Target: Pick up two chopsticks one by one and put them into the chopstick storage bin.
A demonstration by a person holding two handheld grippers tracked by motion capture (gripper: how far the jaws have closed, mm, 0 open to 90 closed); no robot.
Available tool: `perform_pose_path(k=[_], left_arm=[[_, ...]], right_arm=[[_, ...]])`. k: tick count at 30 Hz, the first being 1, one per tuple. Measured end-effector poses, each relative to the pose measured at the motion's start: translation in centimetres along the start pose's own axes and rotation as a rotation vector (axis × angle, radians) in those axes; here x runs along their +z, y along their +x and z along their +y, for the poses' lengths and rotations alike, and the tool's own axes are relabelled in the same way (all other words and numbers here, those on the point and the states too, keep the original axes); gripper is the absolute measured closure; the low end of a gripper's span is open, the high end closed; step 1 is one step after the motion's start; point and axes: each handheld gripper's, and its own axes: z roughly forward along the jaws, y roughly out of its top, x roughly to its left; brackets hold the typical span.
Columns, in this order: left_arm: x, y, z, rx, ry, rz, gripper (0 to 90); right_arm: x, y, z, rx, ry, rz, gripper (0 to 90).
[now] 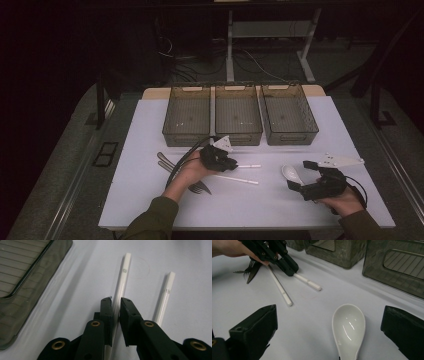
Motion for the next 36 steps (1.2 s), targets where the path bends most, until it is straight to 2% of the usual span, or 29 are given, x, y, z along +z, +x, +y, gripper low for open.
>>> perform_pose_path(k=[4, 8, 12, 18, 21, 24, 25, 26, 27, 29, 31, 36], left_arm=[[0.1, -0.1, 0.0, 0.024, -0.007, 0.009, 81.9], [0.1, -0.1, 0.0, 0.05, -0.007, 0.0, 82.8], [0.0, 0.0, 0.2, 0.09, 0.007, -0.011, 83.6], [0.1, 0.3, 0.4, 0.123, 0.017, -0.009, 84.2], [0.3, 0.2, 0.5, 0.103, -0.003, -0.001, 84.2], [0.3, 0.5, 0.7, 0.12, 0.014, 0.002, 84.2], [0.5, 0.5, 0.9, 0.099, 0.0, 0.005, 84.2], [0.5, 0.6, 1.0, 0.1, -0.002, 0.01, 84.3], [0.5, 0.6, 1.1, 0.083, -0.014, 0.009, 84.3], [0.3, 0.7, 1.4, 0.083, -0.009, 0.013, 84.3], [0.2, 0.7, 1.7, 0.056, -0.041, 0.017, 84.3], [-0.5, 0.8, 2.4, 0.043, -0.076, 0.018, 84.3]], right_arm=[[0.1, 0.0, 0.0, -0.003, -0.001, 0.0, 0.7], [0.1, 0.0, 0.0, -0.005, 0.0, -0.001, 0.7], [0.1, 0.0, 0.0, -0.006, 0.002, -0.001, 0.7], [0.0, 0.0, 0.0, -0.001, 0.002, -0.001, 0.7], [0.1, -0.1, 0.0, -0.001, 0.001, -0.002, 0.7], [0.0, -0.1, 0.0, -0.001, 0.002, -0.001, 0.7], [0.0, -0.1, 0.0, -0.002, 0.002, -0.001, 0.7], [0.0, -0.1, 0.0, -0.002, 0.004, -0.002, 0.7], [0.0, -0.1, 0.0, -0.001, 0.005, -0.002, 0.7], [0.0, -0.1, 0.0, 0.003, 0.005, -0.001, 0.7], [0.0, -0.1, 0.0, 0.007, 0.001, -0.001, 0.7], [0.0, -0.1, 0.0, 0.007, 0.002, -0.001, 0.7]])
